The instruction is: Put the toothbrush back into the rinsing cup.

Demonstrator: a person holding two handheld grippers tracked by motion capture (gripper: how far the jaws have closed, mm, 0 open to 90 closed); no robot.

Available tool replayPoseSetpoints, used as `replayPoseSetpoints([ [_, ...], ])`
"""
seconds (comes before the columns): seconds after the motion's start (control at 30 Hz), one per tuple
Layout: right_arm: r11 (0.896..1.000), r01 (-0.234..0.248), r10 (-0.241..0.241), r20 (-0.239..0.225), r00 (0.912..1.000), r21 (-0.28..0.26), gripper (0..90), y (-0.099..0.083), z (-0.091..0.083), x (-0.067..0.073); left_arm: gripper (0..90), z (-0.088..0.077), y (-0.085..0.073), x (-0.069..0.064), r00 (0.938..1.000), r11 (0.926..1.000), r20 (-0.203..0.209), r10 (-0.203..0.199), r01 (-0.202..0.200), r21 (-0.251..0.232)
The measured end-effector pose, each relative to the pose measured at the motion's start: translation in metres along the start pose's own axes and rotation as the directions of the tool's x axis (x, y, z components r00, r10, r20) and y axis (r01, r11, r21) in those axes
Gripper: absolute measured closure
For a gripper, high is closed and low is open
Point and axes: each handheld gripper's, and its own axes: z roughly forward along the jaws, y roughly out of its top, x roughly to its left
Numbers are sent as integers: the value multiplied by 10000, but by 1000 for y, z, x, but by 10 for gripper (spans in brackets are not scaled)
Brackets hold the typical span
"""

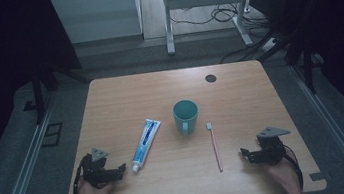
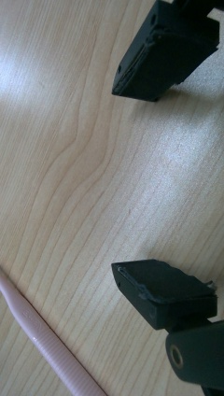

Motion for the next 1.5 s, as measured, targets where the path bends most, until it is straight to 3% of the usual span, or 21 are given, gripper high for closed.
replayPoseSetpoints([
  [0.6, 10000, 32, -32, -44, 10000, 35, 110, 0, 1, 1, 22, 1, 1, 0, 10000, 10000, -16, -1, 1, -11],
  [0.9, 9999, 94, -95, -96, 9999, -51, 159, 0, 0, 1, 19, 1, 1, 0, 10000, 10000, -23, -5, 5, 0],
  [1.27, 9992, -310, 319, -314, 9990, 266, 279, 5, -5, 1, 17, 2, 2, 0, 10000, 10000, -57, -31, 31, 6],
  [1.5, 9989, -408, 421, -509, 9978, 250, 300, 9, -11, 0, 17, 2, 2, 0, 10000, 10000, -62, -33, 33, 2],
])
